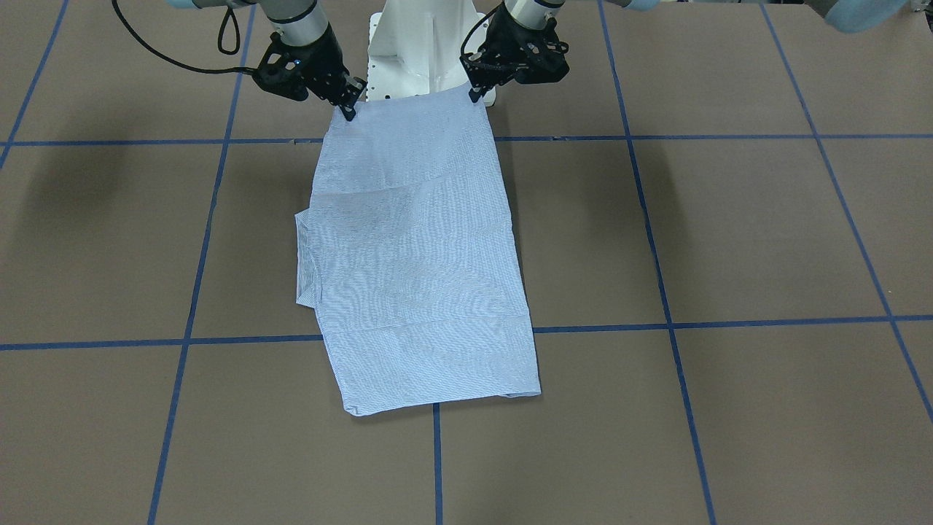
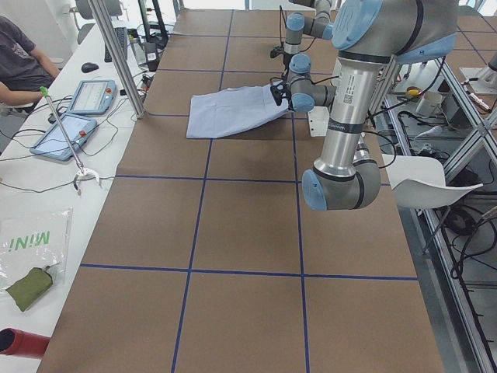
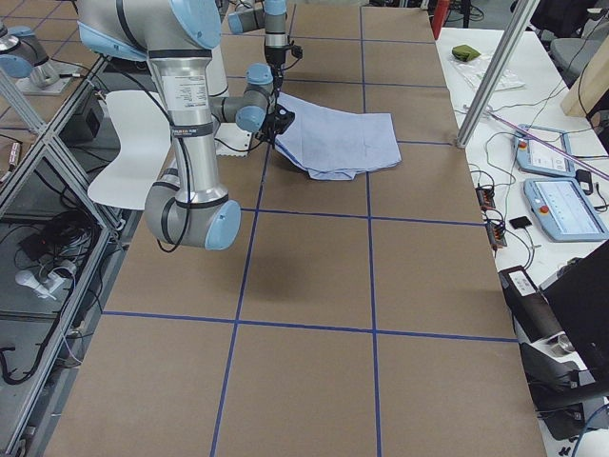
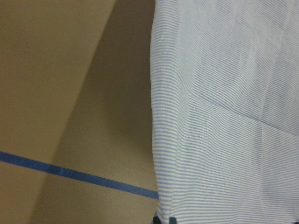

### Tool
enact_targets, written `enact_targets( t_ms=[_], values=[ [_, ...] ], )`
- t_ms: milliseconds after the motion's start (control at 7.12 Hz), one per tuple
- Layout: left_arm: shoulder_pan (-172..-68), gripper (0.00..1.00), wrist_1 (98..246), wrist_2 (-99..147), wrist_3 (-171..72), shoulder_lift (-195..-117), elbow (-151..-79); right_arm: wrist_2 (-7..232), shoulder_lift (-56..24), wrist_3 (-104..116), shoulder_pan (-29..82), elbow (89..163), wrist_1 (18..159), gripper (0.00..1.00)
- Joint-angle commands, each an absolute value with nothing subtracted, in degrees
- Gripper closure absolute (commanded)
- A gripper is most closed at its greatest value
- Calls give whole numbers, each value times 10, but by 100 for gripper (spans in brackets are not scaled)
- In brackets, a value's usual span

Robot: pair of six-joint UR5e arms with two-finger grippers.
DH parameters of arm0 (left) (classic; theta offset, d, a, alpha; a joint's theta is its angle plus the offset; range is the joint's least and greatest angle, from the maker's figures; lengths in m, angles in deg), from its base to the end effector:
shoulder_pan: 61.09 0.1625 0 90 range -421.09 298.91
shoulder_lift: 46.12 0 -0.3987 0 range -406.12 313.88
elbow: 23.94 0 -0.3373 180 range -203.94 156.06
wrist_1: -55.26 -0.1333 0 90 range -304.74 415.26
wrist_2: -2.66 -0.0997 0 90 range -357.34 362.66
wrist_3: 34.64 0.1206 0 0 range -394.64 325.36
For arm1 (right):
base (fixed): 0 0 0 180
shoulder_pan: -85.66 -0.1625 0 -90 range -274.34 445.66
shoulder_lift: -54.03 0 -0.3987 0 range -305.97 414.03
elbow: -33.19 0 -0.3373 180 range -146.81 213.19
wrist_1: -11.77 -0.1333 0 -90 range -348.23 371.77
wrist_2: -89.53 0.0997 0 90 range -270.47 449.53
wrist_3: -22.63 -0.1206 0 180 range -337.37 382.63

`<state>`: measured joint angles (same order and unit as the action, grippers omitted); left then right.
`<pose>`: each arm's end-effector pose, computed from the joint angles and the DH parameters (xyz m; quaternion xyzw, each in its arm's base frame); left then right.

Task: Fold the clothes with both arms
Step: 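Lift the near end of the shirt with both grippers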

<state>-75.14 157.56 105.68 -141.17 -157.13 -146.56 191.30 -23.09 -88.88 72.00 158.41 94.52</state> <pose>0.4505 -0.2221 0.2200 -0.1068 0.5384 -0.1603 0.8204 -0.4290 -0.2161 0.2852 -0.1222 -0.4547 0.2208 0.8542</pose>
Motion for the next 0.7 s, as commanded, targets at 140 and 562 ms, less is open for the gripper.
enact_targets(
  t_ms=[140,562],
  values=[
    [-720,100,1500,1067,-1412,-1573,-1529,1956,-244,-888,737,1632,946,100],
    [-685,100,1494,1079,-1411,-1572,-1573,2047,-243,-889,741,1676,947,100]
  ],
)
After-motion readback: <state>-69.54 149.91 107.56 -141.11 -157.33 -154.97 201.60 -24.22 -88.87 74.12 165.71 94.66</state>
